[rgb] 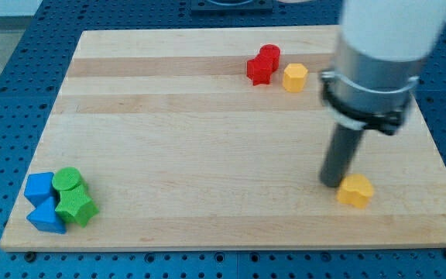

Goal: Push the yellow hexagon to the top left of the yellow heart

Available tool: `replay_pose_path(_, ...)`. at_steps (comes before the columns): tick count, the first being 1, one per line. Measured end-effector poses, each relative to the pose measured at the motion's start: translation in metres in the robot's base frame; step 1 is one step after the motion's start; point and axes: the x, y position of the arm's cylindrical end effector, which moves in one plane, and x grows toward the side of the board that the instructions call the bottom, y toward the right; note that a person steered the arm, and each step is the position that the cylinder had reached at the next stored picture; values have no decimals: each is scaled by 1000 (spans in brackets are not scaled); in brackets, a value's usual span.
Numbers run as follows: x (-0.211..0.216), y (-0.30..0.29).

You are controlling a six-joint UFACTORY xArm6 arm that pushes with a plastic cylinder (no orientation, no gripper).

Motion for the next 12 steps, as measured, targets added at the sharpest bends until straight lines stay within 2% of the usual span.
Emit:
replay_pose_path(1, 0, 24)
replay_pose_path(2, -12, 24)
replay_pose_path(3, -46, 27)
replay_pose_path(5, -195, 76)
replay_pose_path(6, -264, 71)
replay_pose_path(7, -263, 15)
replay_pose_path(8, -227, -32)
replay_pose_path(10, -148, -34)
replay_pose_path(12, -211, -45)
